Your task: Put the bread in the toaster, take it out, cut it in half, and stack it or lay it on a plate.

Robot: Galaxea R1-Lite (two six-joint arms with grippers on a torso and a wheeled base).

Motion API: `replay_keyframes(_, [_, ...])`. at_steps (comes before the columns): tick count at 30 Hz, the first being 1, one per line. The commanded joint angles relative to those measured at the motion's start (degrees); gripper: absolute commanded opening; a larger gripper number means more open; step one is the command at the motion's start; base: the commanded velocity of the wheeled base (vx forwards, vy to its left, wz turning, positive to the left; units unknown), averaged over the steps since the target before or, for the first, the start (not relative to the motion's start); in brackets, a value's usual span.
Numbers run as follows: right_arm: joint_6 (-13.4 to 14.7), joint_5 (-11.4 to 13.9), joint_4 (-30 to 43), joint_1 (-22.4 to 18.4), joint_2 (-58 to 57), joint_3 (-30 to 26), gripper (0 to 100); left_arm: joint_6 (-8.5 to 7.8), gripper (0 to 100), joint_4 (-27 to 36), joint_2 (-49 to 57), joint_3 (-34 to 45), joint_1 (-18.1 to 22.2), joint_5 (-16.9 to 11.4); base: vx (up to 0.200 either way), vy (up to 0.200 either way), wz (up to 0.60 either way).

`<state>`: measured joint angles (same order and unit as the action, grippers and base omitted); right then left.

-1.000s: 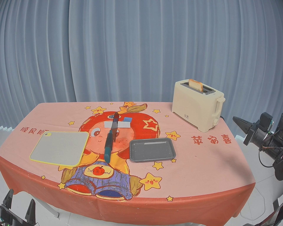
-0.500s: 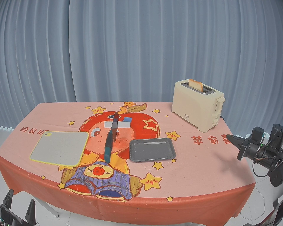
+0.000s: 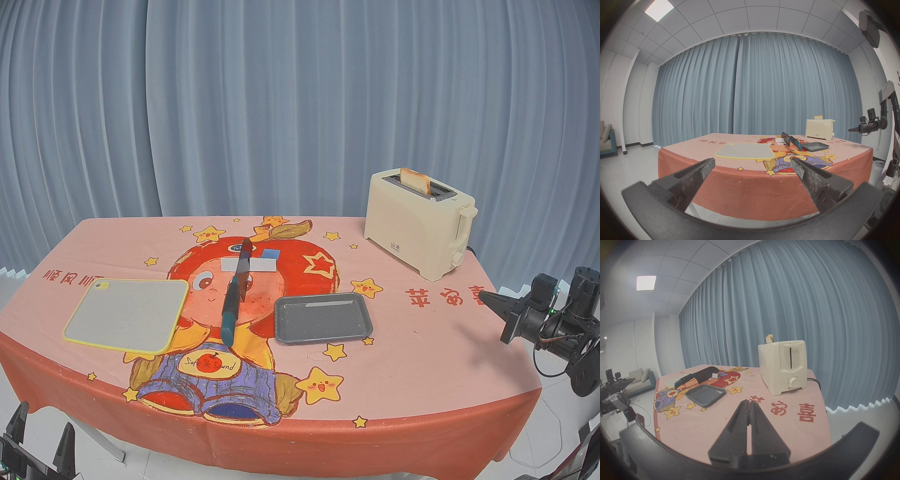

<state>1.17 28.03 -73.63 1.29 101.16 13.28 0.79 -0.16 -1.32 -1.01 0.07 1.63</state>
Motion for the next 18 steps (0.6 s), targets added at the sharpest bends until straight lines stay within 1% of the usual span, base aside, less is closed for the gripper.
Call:
replay_keyframes(1, [-0.38,0.01,-0.02,-0.33,1.59,0.08,0,0.09,100,-0.02,-0.09,1.01,0.01,0.04,0.0,0.0,0.0])
replay_keyframes(6, [-0.47,-0.08,-0.02,-0.76,2.47,0.0,0,0.09,100,-0.02,-0.09,1.01,0.01,0.04,0.0,0.0,0.0])
replay_keyframes(8, [-0.91,-0.08,-0.02,-0.76,3.34,-0.09,0,0.0,100,-0.02,-0.09,1.01,0.01,0.04,0.0,0.0,0.0])
replay_keyframes(18, [-0.91,-0.16,-0.11,-0.85,4.75,0.08,0,0.09,100,-0.02,0.0,1.01,0.01,0.04,0.0,0.0,0.0])
